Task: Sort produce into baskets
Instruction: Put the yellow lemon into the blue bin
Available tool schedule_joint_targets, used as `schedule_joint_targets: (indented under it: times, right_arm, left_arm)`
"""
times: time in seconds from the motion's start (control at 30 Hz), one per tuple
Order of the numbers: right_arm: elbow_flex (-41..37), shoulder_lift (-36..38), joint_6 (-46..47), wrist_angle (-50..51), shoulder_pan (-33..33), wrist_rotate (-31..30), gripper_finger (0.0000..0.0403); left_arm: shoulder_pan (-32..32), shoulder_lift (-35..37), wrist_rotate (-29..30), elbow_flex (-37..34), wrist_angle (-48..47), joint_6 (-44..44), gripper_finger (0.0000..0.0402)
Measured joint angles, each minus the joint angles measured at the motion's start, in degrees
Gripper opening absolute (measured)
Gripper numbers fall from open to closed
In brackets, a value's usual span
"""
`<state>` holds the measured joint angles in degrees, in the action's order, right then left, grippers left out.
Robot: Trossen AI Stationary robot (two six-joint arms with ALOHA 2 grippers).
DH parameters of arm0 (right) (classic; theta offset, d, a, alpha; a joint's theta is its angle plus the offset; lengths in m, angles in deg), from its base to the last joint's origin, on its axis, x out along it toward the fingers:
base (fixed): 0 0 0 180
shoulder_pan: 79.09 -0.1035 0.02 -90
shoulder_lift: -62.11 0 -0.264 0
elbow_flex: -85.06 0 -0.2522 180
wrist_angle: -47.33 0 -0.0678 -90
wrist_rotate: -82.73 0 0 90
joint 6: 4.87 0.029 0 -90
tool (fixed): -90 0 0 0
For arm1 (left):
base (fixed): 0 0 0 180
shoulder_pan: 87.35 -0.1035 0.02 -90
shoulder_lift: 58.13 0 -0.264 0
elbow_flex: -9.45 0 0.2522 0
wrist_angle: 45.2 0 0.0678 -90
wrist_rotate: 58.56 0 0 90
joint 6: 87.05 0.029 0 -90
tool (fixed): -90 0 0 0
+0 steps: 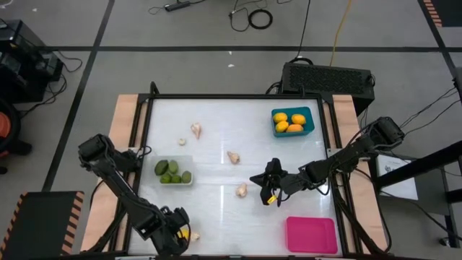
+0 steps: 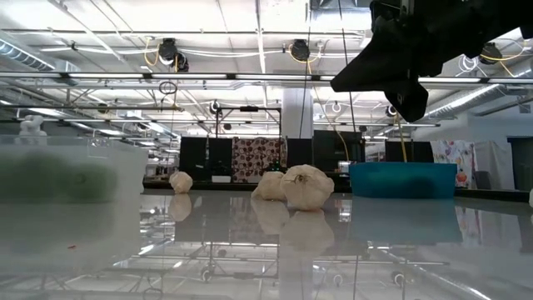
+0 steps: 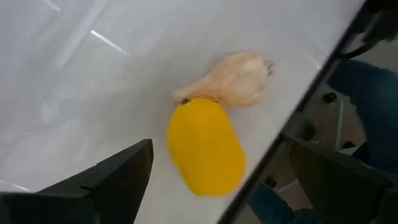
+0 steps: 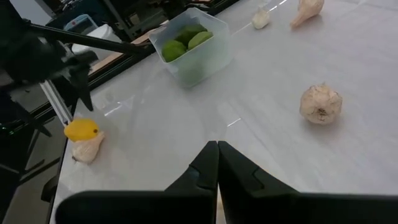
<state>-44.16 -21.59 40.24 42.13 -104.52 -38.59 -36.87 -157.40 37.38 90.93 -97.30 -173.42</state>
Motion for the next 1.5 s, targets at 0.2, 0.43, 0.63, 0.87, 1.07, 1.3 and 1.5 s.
schedule_joint_targets:
  times: [0.2, 0.43, 0.63, 0.87, 1.07, 1.3, 1.5]
  right_arm:
    - [0.0, 0.0, 0.1, 0.1, 0.0, 0.1, 0.0000]
    - [0.0, 0.0, 0.1, 0.1, 0.0, 0.1, 0.0000]
    - [0.0, 0.0, -0.1, 0.2, 0.0, 0.1, 0.0000]
    - [0.0, 0.0, -1.0, 0.2, 0.0, 0.1, 0.0000]
    - [0.0, 0.0, -2.6, 0.5, -0.1, 0.1, 0.0000]
    - [0.0, 0.0, -5.9, 0.5, -0.2, 0.1, 0.0000]
    - [0.0, 0.0, -7.6, 0.3, -0.2, 0.1, 0.0000]
  left_arm:
    - [0.6, -4.2, -0.6, -0.5, 2.0, 1.3, 0.0377]
    - [0.5, -7.4, -3.6, -0.5, 5.4, 3.9, 0.0376]
    - [0.5, -7.6, -3.8, -0.5, 4.7, 4.6, 0.0326]
    - [-0.5, -7.5, -4.6, -0.5, 2.5, 5.7, 0.0224]
    - [-2.8, -6.9, -8.8, 1.2, -0.8, 10.2, 0.0200]
    - [-8.8, 2.2, 0.8, 5.0, -17.1, 18.7, 0.0225]
    - [-18.6, 9.2, 21.0, 5.1, -14.7, 37.0, 0.0227]
